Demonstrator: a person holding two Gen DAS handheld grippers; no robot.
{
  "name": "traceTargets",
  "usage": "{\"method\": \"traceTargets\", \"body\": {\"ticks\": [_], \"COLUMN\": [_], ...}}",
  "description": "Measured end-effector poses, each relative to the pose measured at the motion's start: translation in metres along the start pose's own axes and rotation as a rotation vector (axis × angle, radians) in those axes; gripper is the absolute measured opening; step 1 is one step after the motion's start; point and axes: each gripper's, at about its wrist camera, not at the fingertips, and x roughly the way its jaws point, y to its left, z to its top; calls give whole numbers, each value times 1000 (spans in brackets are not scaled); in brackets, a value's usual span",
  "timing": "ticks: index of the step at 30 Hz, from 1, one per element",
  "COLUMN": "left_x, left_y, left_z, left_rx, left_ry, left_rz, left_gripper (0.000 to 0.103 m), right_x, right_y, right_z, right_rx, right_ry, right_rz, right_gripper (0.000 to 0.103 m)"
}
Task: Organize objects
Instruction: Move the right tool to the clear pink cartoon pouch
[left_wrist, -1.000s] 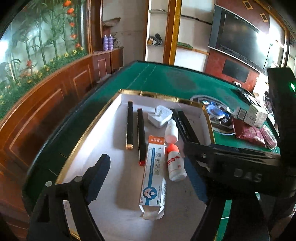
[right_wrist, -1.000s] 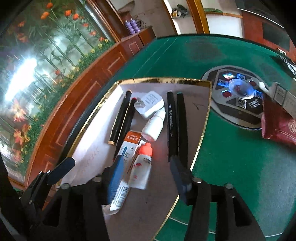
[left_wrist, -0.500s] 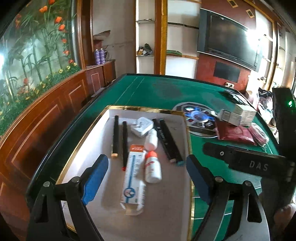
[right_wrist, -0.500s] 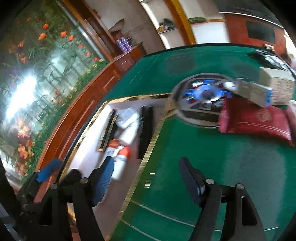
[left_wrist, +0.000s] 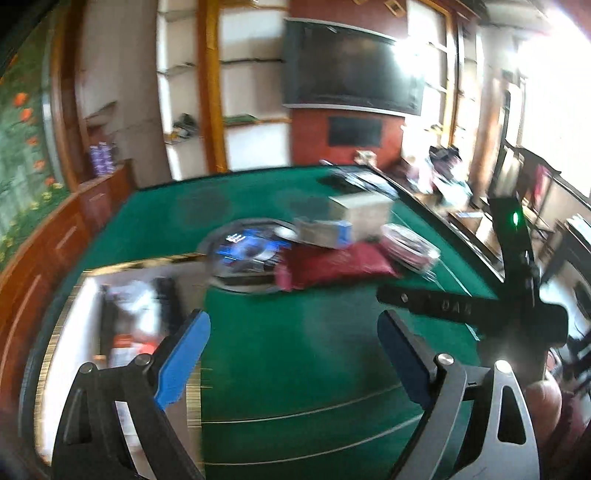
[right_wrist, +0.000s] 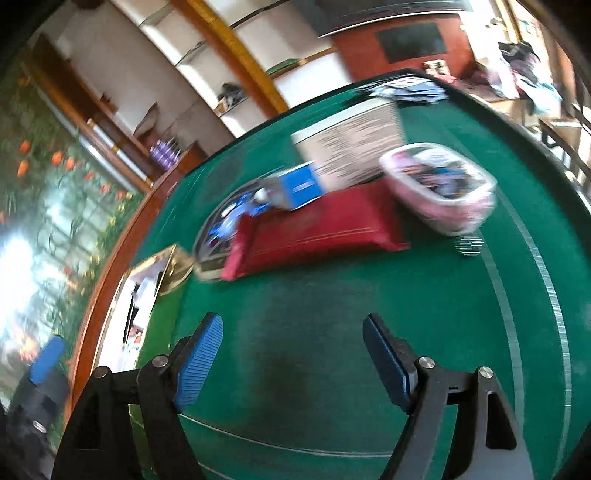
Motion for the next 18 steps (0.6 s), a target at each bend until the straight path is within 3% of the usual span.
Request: {"method": "traceTargets", "body": {"ticks": [8, 14, 18], "left_x": [55, 85, 107], "left_y": [-34, -29, -10], "left_z": [-14, -22, -30], "left_rx": [10, -9, -104], "left_ry": [165, 218, 302], "left_rz": [-67, -38, -65], "left_gripper": [91, 91, 91], "right_x": [-31, -31, -30], "right_y": [-39, -42, -40], "right_z": [6, 14, 26], "right_rx": [61, 64, 52], "right_ry": [-60, -43, -45], "right_rz": [-15, -3, -32], "right_gripper": [86, 87, 87]}}
